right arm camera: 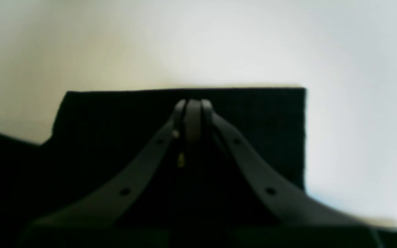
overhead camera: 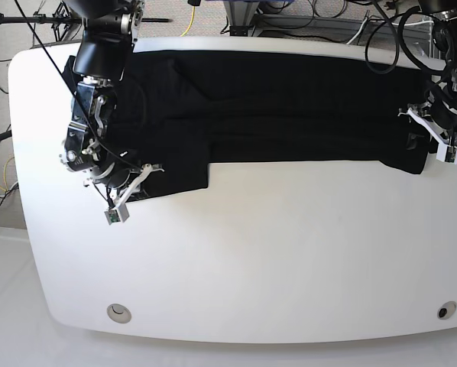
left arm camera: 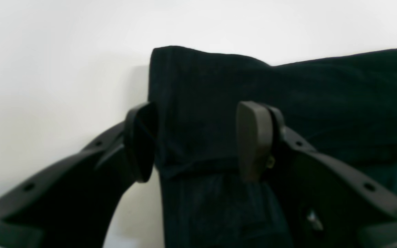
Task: Fold the T-shirt properly
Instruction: 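Adjust the right gripper's hold on the folded shirt edge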
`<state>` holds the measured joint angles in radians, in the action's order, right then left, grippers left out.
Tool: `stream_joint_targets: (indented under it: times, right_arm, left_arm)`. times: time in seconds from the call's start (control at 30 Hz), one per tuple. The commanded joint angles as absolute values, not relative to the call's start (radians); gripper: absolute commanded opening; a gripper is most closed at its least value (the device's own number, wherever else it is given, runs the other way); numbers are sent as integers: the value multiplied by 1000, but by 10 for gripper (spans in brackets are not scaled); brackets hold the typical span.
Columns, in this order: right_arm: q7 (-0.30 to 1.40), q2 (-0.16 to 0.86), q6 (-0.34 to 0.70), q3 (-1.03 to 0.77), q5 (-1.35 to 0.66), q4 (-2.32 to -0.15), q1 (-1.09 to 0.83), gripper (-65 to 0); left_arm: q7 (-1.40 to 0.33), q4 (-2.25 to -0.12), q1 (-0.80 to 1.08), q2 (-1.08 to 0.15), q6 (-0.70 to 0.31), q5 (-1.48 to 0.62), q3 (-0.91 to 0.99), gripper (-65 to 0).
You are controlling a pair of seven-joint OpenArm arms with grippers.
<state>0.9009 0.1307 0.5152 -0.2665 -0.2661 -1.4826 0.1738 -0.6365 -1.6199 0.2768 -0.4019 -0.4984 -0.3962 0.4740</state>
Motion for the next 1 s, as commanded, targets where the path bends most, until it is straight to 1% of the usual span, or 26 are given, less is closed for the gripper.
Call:
stream_joint_targets:
  times: [0.0,0.13,0.2,0.27,0.4,0.47,0.53,0.8,0.87,0.97]
  right_arm:
    - [898,140,516,-271,-279,-1558,180,-473]
    - [903,143,511,-271,-279,-1591,170,-308]
    - [856,140,501,-263,-277,-1607,176,-205]
    - [805,140,486,-265,-276,-1576,188,-191]
    - [689,140,444,-267,-273,-1491,223,-194]
    - [662,141,428,-272,-274,-1449,237,-198]
    - [640,141,413,-283,-274,-1358,255,-195]
    - [647,149,431,-319,-272,-1168,339,-190]
    - [644,171,443,-349,-266,-1078,380,-186]
    - [640,188,445,-349,-266,-1024,401,-182]
  left_arm:
    - [-611,-1636,275,-426,-503,-410,485,-313]
    - [-609,-1633,276,-426,-502,-407,484,-314]
    - [-613,-1630,278,-426,-500,-406,478,-311]
    - [-615,-1630,279,-426,-501,-404,478,-311]
    - [-617,-1626,279,-425,-504,-403,474,-310]
    - [-615,-1628,280,-426,-506,-404,476,-310]
    - [-614,-1640,280,-426,-511,-407,484,-310]
    - [-611,-1639,278,-427,-513,-405,482,-311]
    - [-615,-1636,279,-421,-507,-403,479,-312]
    - [-616,-1636,279,-420,-506,-403,479,-312]
